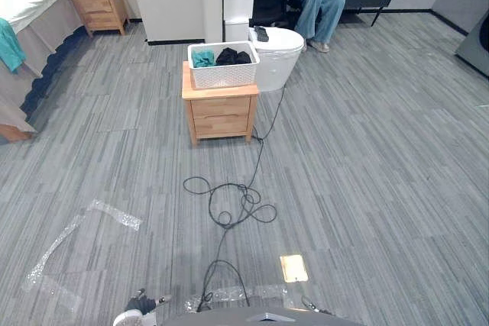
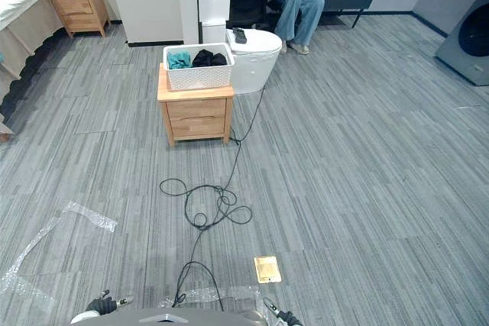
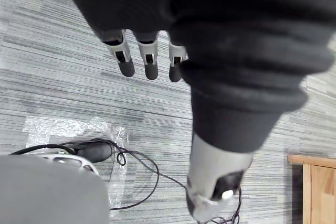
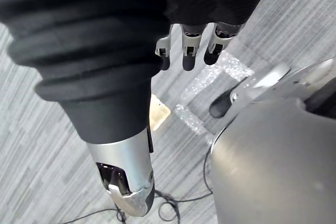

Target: Pick up the laundry basket with both hands and put the clothes into the washing machine.

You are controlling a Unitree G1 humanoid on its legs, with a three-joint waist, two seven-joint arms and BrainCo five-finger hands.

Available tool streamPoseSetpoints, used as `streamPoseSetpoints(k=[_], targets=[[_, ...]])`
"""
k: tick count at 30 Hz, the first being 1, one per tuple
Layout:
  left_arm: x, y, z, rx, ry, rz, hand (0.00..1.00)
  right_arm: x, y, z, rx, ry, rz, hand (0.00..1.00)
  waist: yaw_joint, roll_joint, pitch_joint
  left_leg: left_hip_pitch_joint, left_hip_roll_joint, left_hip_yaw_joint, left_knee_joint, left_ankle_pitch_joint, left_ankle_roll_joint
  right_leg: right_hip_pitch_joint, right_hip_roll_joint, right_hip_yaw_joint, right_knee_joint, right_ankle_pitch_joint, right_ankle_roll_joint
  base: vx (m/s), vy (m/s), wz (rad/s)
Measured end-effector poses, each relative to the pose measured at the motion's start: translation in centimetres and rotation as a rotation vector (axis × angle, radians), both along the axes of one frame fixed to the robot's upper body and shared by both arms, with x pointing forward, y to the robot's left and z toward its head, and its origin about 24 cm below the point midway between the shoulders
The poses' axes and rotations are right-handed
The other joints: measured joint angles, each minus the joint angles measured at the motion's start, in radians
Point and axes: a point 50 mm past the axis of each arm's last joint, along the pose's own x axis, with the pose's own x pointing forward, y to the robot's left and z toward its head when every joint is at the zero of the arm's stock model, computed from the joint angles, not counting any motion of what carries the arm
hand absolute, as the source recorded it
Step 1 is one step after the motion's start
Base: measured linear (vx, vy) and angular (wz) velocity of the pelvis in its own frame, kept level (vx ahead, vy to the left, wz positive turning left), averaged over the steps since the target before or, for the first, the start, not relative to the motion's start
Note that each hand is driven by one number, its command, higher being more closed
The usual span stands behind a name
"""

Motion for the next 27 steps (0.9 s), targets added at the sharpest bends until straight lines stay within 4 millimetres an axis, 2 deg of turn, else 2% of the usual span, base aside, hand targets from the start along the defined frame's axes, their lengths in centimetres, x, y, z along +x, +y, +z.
streamPoseSetpoints(k=[8,13,18,27], targets=[[0.9,-0.5,0.1,-0.01,-0.027,-0.012,0.0,0.6,-0.1,0.1,-0.004,-0.01,0.019,0.0,0.0,-0.001,0.008,-0.006,0.006,0.026,-0.001,-0.003,-0.004,-0.004,0.002,-0.007,-0.002,0.003,-0.001,-0.07,-0.013,0.05],[1.8,-1.8,0.1,-0.045,-0.047,-0.039,0.0,0.6,-0.3,0.1,-0.01,-0.01,0.02,0.0,-0.004,0.001,0.011,-0.015,0.007,0.031,-0.001,-0.036,-0.022,-0.008,0.003,-0.019,-0.02,0.014,0.003,-0.05,0.009,0.05],[1.8,-2.1,0.1,-0.054,-0.047,-0.037,0.0,0.5,-0.4,0.2,-0.011,-0.009,0.019,0.0,-0.002,0.003,0.012,-0.017,0.007,0.048,-0.001,-0.05,-0.031,-0.012,0.003,-0.005,-0.027,0.024,-0.002,-0.02,0.003,-0.06],[1.8,-2.2,0.1,-0.053,-0.046,-0.048,0.0,0.5,-0.4,0.2,-0.011,-0.01,0.016,0.0,-0.002,0.004,0.012,-0.015,0.006,0.051,-0.001,-0.048,-0.024,-0.006,0.003,-0.004,-0.032,0.029,-0.002,0.0,-0.003,-0.03]])
